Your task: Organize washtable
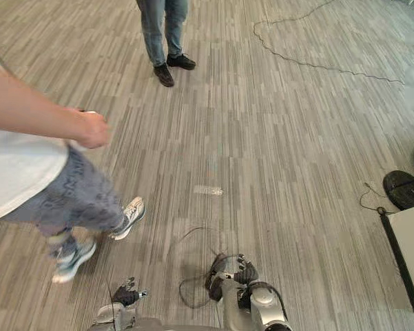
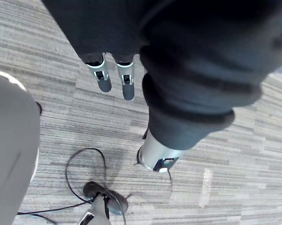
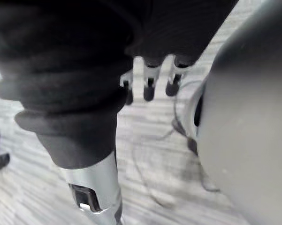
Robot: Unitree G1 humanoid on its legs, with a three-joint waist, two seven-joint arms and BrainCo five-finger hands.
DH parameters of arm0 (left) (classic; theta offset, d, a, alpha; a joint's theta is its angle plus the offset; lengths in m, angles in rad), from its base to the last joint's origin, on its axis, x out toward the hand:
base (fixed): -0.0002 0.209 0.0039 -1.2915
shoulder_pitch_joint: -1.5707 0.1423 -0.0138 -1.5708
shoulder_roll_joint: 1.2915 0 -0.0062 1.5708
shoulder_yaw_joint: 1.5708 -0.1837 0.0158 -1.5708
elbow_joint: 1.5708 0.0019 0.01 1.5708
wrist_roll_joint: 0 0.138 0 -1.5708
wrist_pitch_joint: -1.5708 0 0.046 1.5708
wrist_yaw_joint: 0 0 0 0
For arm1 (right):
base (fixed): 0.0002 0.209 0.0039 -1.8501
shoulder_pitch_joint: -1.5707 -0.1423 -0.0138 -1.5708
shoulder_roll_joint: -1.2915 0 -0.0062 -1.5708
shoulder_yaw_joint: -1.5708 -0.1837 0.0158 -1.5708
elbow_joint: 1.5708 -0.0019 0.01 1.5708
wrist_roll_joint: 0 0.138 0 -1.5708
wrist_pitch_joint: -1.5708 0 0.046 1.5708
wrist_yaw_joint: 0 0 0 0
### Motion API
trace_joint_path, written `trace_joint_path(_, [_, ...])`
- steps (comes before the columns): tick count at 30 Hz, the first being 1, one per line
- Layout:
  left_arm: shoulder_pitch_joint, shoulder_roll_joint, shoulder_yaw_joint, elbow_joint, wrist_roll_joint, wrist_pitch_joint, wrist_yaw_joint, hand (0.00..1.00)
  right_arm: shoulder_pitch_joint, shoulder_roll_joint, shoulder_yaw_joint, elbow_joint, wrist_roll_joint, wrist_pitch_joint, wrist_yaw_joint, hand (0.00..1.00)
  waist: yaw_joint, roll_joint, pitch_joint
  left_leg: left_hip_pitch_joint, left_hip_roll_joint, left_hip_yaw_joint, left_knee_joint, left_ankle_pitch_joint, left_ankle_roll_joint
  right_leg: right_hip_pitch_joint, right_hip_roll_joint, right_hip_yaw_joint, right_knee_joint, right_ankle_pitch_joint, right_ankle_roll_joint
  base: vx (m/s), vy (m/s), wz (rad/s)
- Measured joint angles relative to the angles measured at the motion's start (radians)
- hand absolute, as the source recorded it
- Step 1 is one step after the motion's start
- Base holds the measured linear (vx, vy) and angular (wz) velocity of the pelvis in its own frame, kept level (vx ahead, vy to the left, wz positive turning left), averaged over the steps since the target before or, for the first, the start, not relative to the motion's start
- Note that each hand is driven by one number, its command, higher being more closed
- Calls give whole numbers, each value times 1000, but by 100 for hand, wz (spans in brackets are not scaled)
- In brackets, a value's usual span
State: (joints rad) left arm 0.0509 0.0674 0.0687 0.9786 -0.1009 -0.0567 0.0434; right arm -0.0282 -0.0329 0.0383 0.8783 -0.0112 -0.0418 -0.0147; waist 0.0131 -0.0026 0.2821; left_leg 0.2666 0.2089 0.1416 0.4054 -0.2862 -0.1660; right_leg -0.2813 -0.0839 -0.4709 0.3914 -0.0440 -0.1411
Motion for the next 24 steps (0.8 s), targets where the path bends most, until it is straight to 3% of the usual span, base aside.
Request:
trace_joint_path(1, [-2,-4,0,0,-1,-2,0,0,1,-6,0,0,0,2,1,0,-1,2,1,-31,2,-16,103,53,-1,17,-5,-1,25,-33,3,540,-128,-12])
trace_joint_path(2, [-4,-6,0,0,-1,-4,1,0,8,-16,7,-1,0,2,2,0,-3,16,3,-95,17,-38,280,178,-10,70,2,1,15,-69,5,504,-107,-20])
trace_joint_path(3, [-2,-20,0,0,-2,-7,1,0,16,-25,20,0,1,1,4,0,-1,43,2,-201,60,-54,533,179,-42,147,38,9,-39,-82,1,606,-70,-34])
trace_joint_path(4, [-2,-23,3,-12,-4,-12,1,0,17,-29,16,5,1,7,2,0,-1,58,6,-290,88,-49,706,144,-26,239,71,26,-103,-89,2,603,-40,-37])
trace_joint_path(6, [-2,-18,3,-42,-9,-13,2,0,28,-23,10,22,3,8,-2,0,3,44,10,-392,81,-29,733,94,21,368,84,47,-201,-92,7,663,-24,-34])
trace_joint_path(8, [4,-13,5,-81,-25,-16,1,0,28,-20,6,40,6,8,-3,0,8,30,14,-488,52,1,610,55,48,449,81,76,-262,-93,8,530,44,-45])
trace_joint_path(10, [8,-16,11,-110,-45,-20,2,0,39,-14,-15,40,9,8,-5,0,25,22,18,-554,-33,-8,225,58,59,510,57,117,-292,-132,74,438,205,-66])
trace_joint_path(11, [8,-17,12,-112,-45,-20,2,0,42,-15,-17,40,9,7,-5,0,30,23,18,-556,-46,-20,111,72,54,524,53,127,-292,-147,96,427,286,-60])
trace_joint_path(12, [15,-18,10,-111,-45,-20,1,0,46,-18,-21,41,8,6,-7,0,34,36,14,-548,-68,-45,-74,188,71,547,64,150,-290,-176,124,424,316,-63])
trace_joint_path(13, [17,-21,13,-111,-49,-25,3,0,49,-14,-19,55,7,8,-8,0,54,27,0,-529,-83,-56,-68,311,146,567,57,192,-278,-206,152,427,321,-50])
trace_joint_path(15, [9,8,20,-113,-47,-31,1,0,56,18,-8,59,7,4,-5,0,54,-50,-20,-536,-129,-33,-38,254,171,552,-13,201,-228,-214,189,505,319,-19])
trace_joint_path(16, [9,14,32,-108,-47,-30,1,0,56,24,-9,59,3,5,-5,0,55,-60,-24,-522,-148,-21,-19,226,193,507,-55,207,-105,-195,247,463,284,-9])
trace_joint_path(17, [10,11,35,-103,-47,-28,2,0,56,25,-11,58,1,6,-5,0,56,-64,-24,-502,-159,-12,-19,211,202,469,-77,218,-6,-186,262,506,349,-1])
trace_joint_path(18, [10,15,32,-91,-47,-24,1,0,54,24,-10,55,0,4,-3,0,48,-72,-22,-455,-182,-1,-27,178,223,406,-132,240,188,-149,260,313,204,11])
trace_joint_path(19, [10,17,31,-83,-47,-19,1,0,54,22,-10,54,-2,4,-3,0,44,-70,-20,-428,-196,-2,-27,158,235,379,-158,247,286,-128,245,466,284,24])
trace_joint_path(21, [24,19,32,-75,-47,-11,2,0,52,16,2,41,-24,1,-2,0,33,-58,-10,-305,-219,-7,-45,107,253,311,-196,239,497,-201,212,371,185,22])
trace_joint_path(24, [38,19,30,-75,-46,-10,1,0,42,14,32,39,-32,-3,-1,0,28,-47,-8,-194,-206,-20,-131,107,253,231,-144,193,379,-255,197,317,103,14])
